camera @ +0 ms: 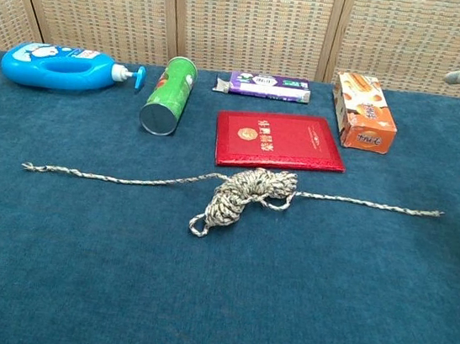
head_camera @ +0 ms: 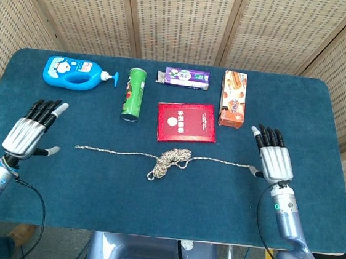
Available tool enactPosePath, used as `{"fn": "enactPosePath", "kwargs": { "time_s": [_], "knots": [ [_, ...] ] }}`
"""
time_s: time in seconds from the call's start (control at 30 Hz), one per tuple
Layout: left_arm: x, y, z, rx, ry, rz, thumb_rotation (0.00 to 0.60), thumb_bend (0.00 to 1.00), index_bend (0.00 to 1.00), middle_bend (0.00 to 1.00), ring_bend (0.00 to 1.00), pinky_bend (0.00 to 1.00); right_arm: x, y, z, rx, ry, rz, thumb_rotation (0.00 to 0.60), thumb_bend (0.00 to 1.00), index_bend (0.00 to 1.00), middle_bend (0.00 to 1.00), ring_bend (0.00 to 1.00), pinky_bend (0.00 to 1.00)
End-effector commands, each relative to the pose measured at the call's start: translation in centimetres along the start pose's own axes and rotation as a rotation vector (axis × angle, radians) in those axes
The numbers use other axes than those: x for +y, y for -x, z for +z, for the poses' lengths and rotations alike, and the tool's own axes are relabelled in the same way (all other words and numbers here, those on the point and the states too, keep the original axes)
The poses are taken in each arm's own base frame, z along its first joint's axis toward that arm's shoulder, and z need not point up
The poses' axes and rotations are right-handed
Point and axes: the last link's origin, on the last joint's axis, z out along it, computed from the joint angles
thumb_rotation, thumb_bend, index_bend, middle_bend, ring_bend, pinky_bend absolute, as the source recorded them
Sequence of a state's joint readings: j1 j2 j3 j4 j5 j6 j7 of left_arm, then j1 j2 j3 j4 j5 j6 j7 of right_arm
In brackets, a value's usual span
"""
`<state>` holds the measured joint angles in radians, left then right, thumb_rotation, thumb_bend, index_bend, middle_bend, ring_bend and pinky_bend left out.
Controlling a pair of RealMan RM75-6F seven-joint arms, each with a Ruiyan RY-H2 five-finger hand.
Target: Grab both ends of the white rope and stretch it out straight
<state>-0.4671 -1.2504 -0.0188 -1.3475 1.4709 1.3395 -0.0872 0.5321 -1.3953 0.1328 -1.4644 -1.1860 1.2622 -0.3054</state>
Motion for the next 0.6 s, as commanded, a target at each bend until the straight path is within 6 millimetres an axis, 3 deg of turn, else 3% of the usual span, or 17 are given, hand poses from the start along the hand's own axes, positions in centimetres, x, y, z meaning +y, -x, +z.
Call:
{"fn": "enactPosePath", "kwargs": {
  "time_s": [0.03, 0.33, 0.6],
  "knots": [
    [-1.6, -0.3, -3.3, 0.018, -0.106, -0.031, 0.600, 0.00, 0.00, 0.00, 0.00, 0.00, 1.9, -0.1, -3.3, 0.040, -0.009, 0.013, 0.600, 0.00, 0.00, 0.00, 0.00, 0.00],
    [-2.6, 0.1, -8.4, 0.010, -0.213, -0.030, 0.600, 0.00, 0.00, 0.00, 0.00, 0.00, 4.7, -0.1, -7.8, 0.071, -0.006, -0.076, 0.600, 0.00, 0.00, 0.00, 0.00, 0.00],
    [-3.0, -0.1, -10.6, -0.026, -0.268, -0.052, 0.600, 0.00, 0.00, 0.00, 0.00, 0.00, 6.0, 0.1, -10.4, 0.078, 0.010, -0.111, 0.600, 0.00, 0.00, 0.00, 0.00, 0.00]
  ]
}}
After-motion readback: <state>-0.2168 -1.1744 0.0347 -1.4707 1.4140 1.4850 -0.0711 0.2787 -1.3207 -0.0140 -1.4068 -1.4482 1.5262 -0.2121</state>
